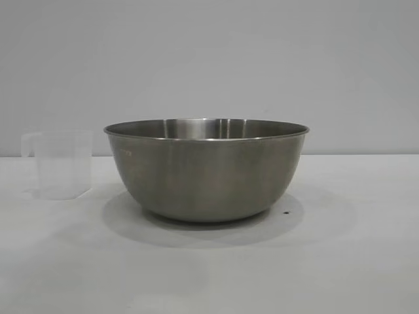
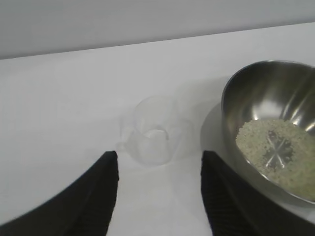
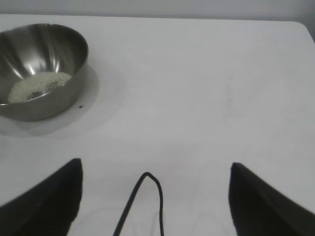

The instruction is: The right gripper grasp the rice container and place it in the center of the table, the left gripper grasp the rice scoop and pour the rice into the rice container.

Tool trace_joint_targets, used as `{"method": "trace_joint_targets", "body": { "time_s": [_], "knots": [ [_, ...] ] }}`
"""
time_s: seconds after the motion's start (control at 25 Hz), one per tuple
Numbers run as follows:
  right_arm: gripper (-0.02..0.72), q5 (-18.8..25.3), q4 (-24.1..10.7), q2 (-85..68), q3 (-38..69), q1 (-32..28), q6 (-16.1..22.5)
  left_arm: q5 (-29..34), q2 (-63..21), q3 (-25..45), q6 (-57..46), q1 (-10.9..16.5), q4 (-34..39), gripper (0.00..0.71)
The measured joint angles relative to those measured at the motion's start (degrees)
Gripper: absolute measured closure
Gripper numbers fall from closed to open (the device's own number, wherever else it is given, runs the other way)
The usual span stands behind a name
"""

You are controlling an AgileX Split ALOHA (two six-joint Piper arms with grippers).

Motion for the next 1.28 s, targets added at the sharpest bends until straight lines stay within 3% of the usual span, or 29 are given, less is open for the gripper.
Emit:
{"method": "trace_joint_targets", "body": {
  "time_s": [0.08,0.12,0.28,0.52,0.56,0.84,1.12,1.28],
  "knots": [
    [0.158,0.0,0.0,0.0,0.0,0.0,0.0,3.6,-2.9,-0.7,0.4,0.0,0.2,0.377],
    [0.158,0.0,0.0,0.0,0.0,0.0,0.0,5.5,-4.0,-1.0,0.6,0.0,0.3,0.317],
    [0.158,0.0,0.0,0.0,0.0,0.0,0.0,14.1,-9.1,-1.1,0.8,0.0,0.9,0.194],
    [0.158,0.0,0.0,0.0,0.0,0.0,0.0,27.2,-16.6,-1.1,1.0,0.0,1.5,0.205],
    [0.158,0.0,0.0,0.0,0.0,0.0,0.0,29.1,-17.7,-1.1,1.0,0.0,1.5,0.165],
    [0.158,0.0,0.0,0.0,0.0,0.0,0.0,41.1,-25.7,-1.1,1.9,0.0,2.5,0.179],
    [0.158,0.0,0.0,0.0,0.0,0.0,0.0,42.3,-35.3,5.4,2.7,0.0,0.8,0.179],
    [0.158,0.0,0.0,0.0,0.0,0.0,0.0,37.6,-37.5,7.5,3.2,0.0,-0.2,0.179]
  ]
}}
